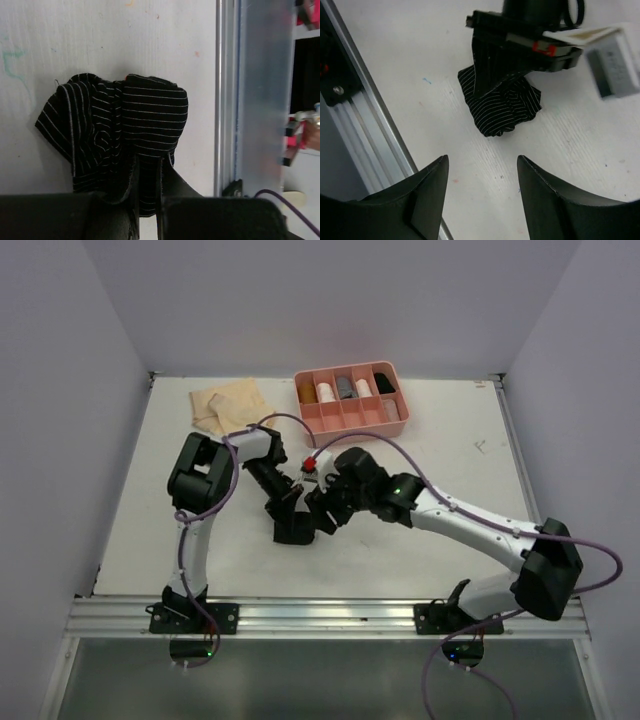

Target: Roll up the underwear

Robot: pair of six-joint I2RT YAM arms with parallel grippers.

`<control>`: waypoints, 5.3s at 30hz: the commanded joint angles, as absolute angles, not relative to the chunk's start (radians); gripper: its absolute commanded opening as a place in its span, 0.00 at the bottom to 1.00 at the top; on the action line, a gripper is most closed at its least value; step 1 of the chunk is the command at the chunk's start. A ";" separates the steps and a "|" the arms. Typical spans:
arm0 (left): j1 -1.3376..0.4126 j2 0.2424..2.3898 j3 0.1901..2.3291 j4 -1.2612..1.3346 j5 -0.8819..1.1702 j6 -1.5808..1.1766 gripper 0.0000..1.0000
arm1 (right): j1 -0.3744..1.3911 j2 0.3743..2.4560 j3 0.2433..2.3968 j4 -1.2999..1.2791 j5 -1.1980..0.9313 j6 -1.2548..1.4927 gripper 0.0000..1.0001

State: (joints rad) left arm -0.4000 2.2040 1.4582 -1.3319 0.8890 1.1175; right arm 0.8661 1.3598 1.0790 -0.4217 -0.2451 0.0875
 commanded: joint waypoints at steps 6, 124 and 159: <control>-0.394 2.402 1.470 -1.247 0.667 1.172 0.08 | 1.084 1.574 1.117 -0.273 -0.032 -0.216 0.65; -0.494 2.257 1.370 -1.158 0.581 1.051 0.00 | 1.173 1.678 1.128 -0.279 -0.030 -0.158 0.73; -0.324 2.160 1.629 -1.186 0.793 0.979 0.82 | 1.170 1.671 0.960 -0.189 -0.058 -0.115 0.00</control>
